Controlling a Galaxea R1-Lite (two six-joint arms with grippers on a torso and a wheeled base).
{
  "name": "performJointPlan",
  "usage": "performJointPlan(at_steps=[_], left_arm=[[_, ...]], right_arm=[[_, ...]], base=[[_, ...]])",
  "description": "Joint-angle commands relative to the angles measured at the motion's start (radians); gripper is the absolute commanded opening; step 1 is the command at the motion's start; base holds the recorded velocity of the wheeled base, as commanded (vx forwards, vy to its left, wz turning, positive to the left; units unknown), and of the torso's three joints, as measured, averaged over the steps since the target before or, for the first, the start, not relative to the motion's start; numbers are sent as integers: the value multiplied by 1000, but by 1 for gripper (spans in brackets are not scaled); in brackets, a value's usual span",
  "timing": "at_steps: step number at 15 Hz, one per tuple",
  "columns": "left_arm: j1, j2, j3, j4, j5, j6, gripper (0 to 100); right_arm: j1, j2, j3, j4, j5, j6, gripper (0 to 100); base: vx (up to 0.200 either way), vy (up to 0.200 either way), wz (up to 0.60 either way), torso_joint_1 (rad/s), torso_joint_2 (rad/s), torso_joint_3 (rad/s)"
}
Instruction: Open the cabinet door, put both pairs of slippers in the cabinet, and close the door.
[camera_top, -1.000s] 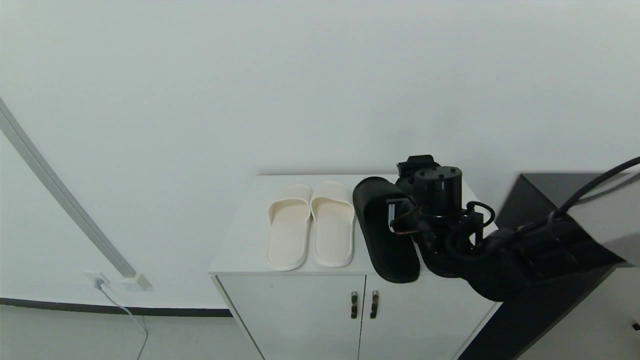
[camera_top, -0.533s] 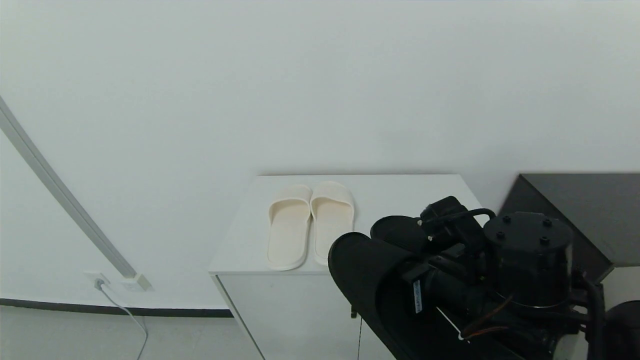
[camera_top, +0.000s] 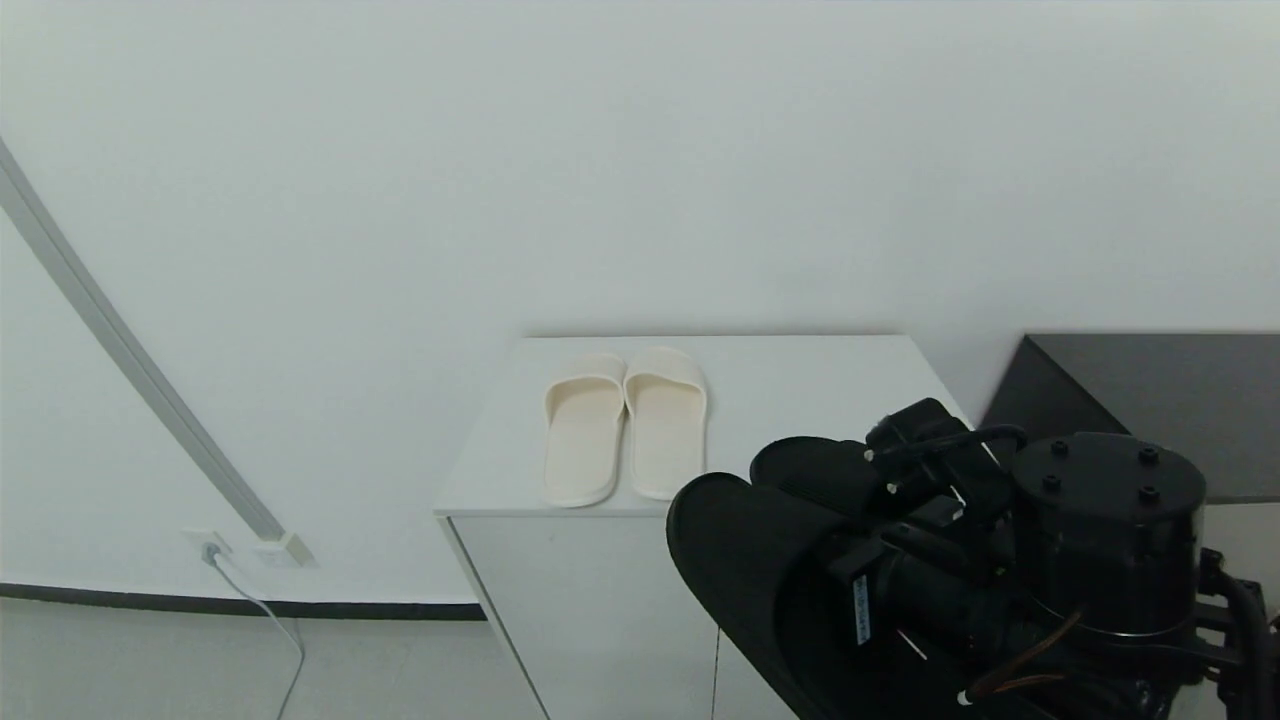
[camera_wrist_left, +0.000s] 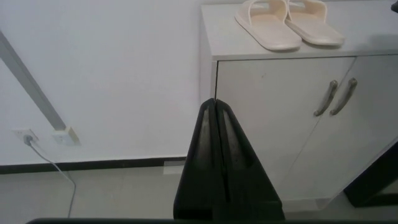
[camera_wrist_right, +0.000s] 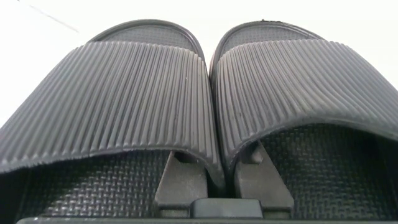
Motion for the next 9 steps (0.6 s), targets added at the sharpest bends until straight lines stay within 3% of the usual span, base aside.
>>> performJointPlan(at_steps=[1,3,9], left_arm=[[0,1,2,0,0,0,0],[0,1,0,0,0,0,0],[0,1,0,0,0,0,0]], right_arm=[[-1,-4,6,0,-1,0,0],[-4,-4,7,-3,-1,1,0],[-22,-19,27,-2,47,1,0]], base=[[-200,0,0,-7,-7,2],[-200,0,0,-2,2,-2],[0,0,0,0,0,0]])
